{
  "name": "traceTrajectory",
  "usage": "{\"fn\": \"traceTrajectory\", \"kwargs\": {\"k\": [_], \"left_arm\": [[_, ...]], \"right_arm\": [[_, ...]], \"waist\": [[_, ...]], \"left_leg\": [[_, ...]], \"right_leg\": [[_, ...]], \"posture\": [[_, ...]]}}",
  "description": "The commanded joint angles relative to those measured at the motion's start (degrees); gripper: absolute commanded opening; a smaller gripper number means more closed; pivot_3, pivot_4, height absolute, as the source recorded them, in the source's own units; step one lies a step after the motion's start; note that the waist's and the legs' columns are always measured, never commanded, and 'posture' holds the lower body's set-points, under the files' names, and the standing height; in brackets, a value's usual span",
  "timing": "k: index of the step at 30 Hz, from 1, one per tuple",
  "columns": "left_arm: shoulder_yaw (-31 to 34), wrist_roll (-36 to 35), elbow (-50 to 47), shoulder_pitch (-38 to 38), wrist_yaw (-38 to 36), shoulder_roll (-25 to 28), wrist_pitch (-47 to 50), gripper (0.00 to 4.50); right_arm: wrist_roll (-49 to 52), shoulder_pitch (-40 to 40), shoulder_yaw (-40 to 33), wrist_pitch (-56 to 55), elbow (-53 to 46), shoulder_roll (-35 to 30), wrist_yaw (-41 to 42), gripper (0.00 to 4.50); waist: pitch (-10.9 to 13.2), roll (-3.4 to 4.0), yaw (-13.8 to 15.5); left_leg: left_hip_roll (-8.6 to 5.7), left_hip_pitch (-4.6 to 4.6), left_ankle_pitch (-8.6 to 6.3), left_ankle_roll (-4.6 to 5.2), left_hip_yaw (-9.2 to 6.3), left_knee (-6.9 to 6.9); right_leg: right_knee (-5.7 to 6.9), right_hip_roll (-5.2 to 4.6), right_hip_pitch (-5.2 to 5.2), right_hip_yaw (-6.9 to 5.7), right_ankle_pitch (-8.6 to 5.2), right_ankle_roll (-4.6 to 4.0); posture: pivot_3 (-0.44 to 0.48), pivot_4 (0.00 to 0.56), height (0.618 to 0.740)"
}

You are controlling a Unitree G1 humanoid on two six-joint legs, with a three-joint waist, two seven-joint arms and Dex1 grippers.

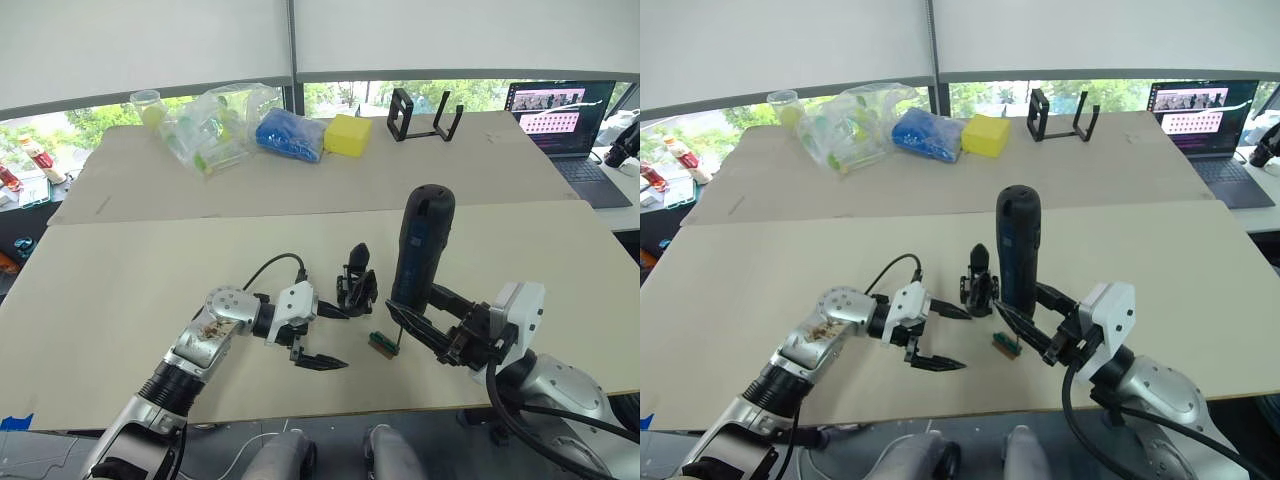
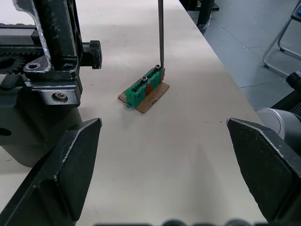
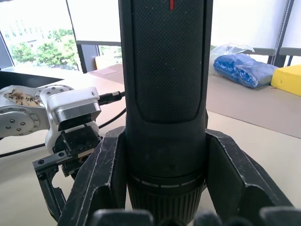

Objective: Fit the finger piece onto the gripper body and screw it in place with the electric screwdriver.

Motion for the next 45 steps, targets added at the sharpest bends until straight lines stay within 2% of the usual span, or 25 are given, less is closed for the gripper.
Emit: {"fn": "traceTrajectory", "kwargs": {"k": [1, 45], "left_arm": [[0.9, -0.6, -1.6, -0.2, -0.1, 0.3, -0.8, 4.5], [1.1, -0.7, -0.8, -1.3, -0.6, 0.2, -0.9, 4.5]], "right_arm": [[0.6, -0.7, -1.6, -2.7, -1.9, 0.3, 0.5, 1.91], [3.8, 0.2, -1.7, 0.6, -3.4, -1.4, -0.4, 1.91]], "waist": [[0.0, 0.0, 0.0], [0.0, 0.0, 0.0]], "left_leg": [[0.0, 0.0, 0.0, 0.0, 0.0, 0.0], [0.0, 0.0, 0.0, 0.0, 0.0, 0.0]], "right_leg": [[0.0, 0.0, 0.0, 0.0, 0.0, 0.0], [-0.01, 0.0, 0.01, 0.0, 0.0, 0.0]], "posture": [[0.0, 0.15, 0.74], [0.0, 0.15, 0.74]]}}
